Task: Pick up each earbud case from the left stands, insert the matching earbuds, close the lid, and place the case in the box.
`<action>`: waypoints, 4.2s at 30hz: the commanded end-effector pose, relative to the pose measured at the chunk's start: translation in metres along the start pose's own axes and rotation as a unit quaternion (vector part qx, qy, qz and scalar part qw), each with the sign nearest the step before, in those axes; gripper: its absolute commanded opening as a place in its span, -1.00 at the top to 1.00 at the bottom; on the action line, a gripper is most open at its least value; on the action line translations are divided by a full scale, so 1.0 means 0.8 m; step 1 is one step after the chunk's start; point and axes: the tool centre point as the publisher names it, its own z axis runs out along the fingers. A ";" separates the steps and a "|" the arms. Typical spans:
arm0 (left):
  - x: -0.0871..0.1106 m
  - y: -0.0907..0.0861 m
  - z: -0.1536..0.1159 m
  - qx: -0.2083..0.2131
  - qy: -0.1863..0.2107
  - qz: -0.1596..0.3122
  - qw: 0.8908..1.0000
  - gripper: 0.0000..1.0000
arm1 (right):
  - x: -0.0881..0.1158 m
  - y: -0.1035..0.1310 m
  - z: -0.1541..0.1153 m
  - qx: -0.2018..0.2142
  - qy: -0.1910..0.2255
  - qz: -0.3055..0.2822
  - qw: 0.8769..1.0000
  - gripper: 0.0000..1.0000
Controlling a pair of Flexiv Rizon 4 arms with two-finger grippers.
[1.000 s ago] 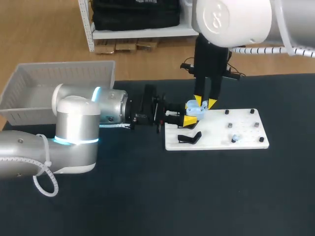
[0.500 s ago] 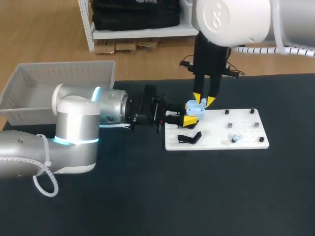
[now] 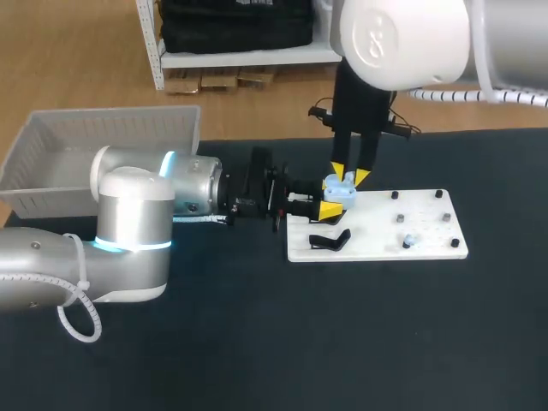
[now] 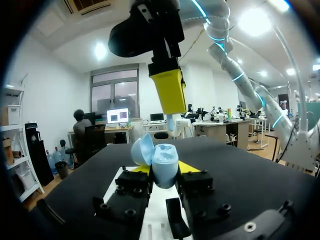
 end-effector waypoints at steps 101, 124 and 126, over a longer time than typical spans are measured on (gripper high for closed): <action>-0.010 -0.002 0.027 -0.011 0.002 -0.010 1.000 1.00 | -0.013 -0.112 -0.027 -0.078 -0.038 -0.029 0.996 0.18; -0.009 -0.048 0.008 -0.040 0.040 -0.014 0.998 1.00 | -0.009 -0.124 0.005 -0.084 -0.040 -0.059 0.994 0.15; -0.010 -0.050 0.002 -0.036 0.037 -0.013 0.999 1.00 | -0.010 -0.120 0.010 -0.082 -0.043 -0.057 0.994 0.15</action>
